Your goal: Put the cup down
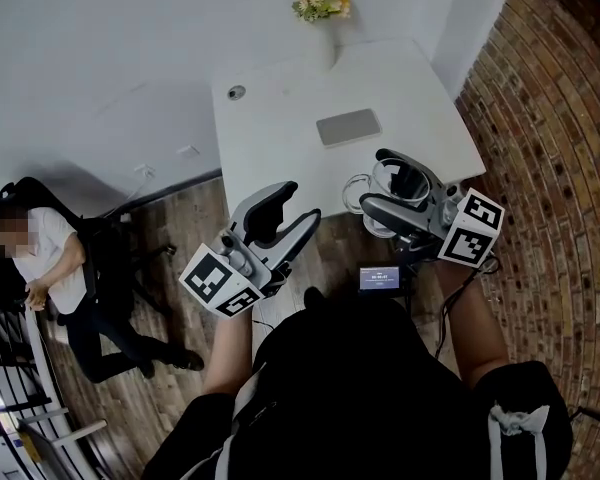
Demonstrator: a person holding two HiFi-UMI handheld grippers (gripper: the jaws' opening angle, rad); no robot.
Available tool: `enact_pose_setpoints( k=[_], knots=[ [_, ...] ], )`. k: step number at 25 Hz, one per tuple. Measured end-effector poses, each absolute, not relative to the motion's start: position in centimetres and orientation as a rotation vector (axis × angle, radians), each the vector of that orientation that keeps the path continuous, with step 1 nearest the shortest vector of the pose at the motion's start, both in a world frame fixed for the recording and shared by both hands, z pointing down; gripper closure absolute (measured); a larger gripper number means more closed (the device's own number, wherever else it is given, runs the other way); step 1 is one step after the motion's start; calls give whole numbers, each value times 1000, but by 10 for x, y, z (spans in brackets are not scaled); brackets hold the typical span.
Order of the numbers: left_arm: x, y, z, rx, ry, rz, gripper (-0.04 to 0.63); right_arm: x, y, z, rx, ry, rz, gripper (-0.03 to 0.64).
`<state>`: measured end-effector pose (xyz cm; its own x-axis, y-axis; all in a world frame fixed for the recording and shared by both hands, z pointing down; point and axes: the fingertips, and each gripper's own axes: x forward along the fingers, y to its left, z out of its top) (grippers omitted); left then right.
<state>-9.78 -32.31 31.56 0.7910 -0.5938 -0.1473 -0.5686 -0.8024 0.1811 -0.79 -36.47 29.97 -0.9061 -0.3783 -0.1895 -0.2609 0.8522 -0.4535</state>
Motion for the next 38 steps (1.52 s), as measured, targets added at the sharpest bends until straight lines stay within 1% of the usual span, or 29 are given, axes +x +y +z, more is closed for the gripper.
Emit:
enact_pose_setpoints(
  k=[13,21,27,38],
  knots=[
    [-101,-335,319,2837,-924,-303,380,-5,-387,307,-530,2751,-650,179],
    [-106,-350,325,2817,-944,-244,380,-6,-440,334,-610,2795,-657,179],
    [-112,-370,336,2778,-962,-208,380,-12,-504,374,-671,2792,-709,179],
    [-113,-426,361,2742,-981,-189,380,-49,-616,491,-929,2968,-596,179]
  ],
)
